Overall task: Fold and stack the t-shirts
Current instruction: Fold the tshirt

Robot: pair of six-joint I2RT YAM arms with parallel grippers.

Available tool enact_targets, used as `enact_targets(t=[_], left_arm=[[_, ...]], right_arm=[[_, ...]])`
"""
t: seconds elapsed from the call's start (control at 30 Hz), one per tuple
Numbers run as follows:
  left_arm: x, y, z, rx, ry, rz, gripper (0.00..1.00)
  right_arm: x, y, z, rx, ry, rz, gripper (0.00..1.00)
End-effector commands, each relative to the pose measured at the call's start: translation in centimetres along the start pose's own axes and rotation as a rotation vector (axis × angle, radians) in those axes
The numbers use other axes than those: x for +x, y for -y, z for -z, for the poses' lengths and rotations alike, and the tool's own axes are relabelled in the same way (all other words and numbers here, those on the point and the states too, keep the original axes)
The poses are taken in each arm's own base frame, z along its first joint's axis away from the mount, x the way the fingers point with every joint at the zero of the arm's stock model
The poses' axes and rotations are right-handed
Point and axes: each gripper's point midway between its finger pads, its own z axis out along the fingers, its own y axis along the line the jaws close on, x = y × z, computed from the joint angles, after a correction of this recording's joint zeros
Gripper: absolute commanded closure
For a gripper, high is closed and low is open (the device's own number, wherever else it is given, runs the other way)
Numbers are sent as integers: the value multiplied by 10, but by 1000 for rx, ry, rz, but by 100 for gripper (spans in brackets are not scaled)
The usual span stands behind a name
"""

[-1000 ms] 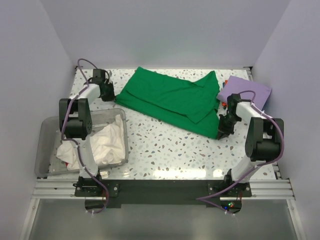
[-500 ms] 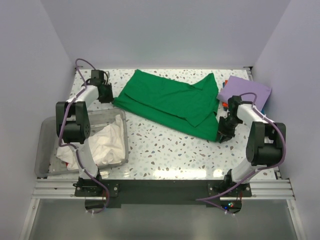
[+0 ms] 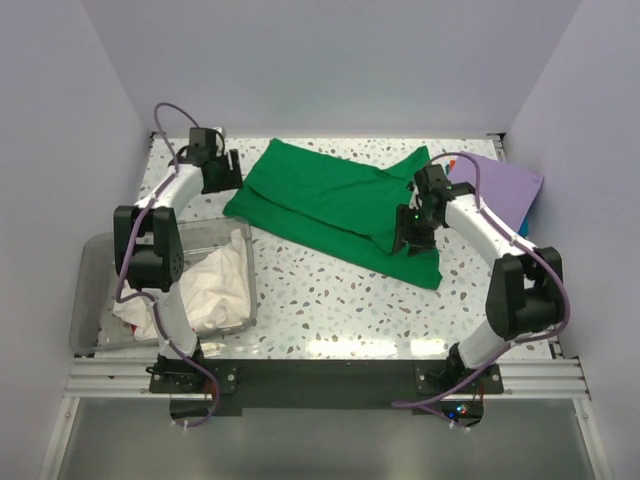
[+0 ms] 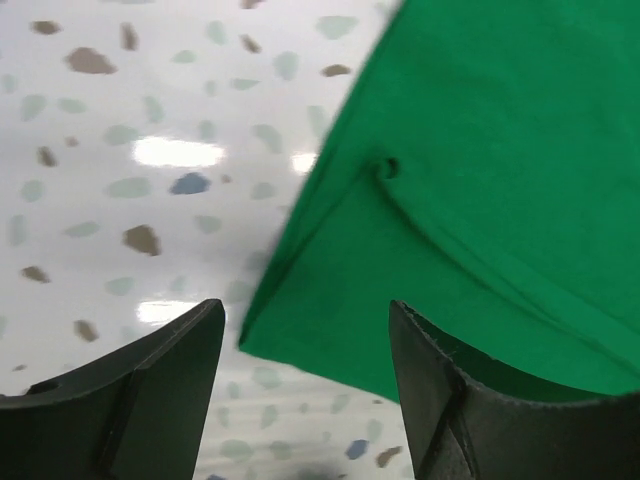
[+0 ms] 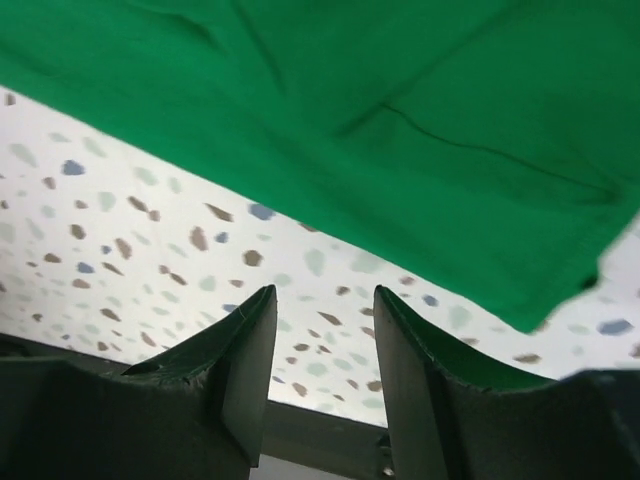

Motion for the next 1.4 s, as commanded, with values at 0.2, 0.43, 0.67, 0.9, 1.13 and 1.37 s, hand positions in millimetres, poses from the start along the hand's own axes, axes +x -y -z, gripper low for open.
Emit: enact_targets(t=[0.2, 0.43, 0.67, 0.9, 1.13, 1.37], left_arm=[[14, 66, -10, 267, -16, 126, 28], [33, 63, -16, 259, -56, 126, 28], [49, 53, -19, 224, -88, 104, 28], [62, 48, -19, 207, -112, 95, 28], [63, 46, -19, 201, -112, 89, 28], [69, 43, -21, 188, -124, 84, 28]], right_arm=[[-21, -47, -58, -77, -15, 46, 55], [-32, -38, -75, -13, 3, 64, 55], [-41, -32, -73, 32, 12, 80, 55], [-40, -27, -82, 64, -15, 83, 56], [-45, -22, -80, 95, -2, 90, 79], [-67, -28, -67, 110, 35, 108, 99]])
